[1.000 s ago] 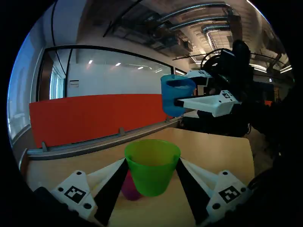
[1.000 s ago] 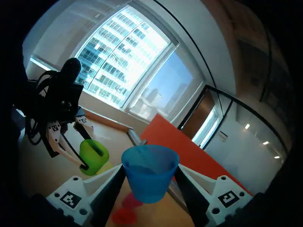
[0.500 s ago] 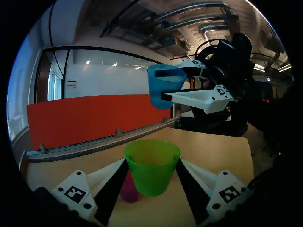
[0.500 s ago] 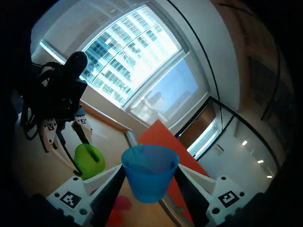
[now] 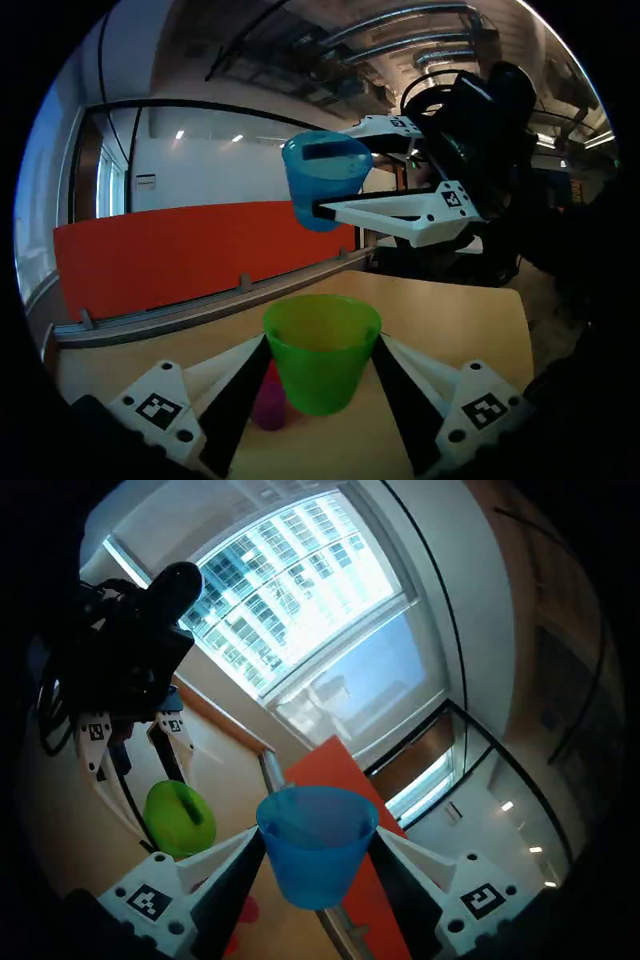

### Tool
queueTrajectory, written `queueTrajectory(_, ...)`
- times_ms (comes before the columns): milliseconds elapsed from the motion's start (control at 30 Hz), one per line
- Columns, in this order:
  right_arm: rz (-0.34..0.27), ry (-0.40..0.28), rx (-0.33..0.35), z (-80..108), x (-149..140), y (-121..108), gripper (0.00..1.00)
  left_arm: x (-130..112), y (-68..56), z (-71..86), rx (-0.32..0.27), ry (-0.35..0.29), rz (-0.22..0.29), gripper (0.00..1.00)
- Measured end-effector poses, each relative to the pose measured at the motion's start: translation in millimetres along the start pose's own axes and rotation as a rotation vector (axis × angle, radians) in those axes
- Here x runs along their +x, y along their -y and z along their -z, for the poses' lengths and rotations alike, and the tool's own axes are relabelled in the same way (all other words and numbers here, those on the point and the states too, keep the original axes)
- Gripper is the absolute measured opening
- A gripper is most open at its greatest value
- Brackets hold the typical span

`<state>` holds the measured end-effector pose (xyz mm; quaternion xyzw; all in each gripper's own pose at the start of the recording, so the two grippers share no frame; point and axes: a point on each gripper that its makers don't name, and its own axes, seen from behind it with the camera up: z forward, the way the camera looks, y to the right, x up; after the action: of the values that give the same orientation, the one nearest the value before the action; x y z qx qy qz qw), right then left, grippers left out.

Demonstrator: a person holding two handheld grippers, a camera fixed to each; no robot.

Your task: Pour water

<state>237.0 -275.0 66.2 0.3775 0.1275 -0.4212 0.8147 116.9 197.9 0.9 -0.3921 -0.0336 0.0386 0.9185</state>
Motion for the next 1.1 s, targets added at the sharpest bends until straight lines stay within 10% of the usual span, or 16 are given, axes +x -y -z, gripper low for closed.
queueTrajectory(1100,0.233,0.010,-0.038,-20.3,2,-21,0.89,2,-1.6,-7.2,-0.013,-0.009,0.012,0.85)
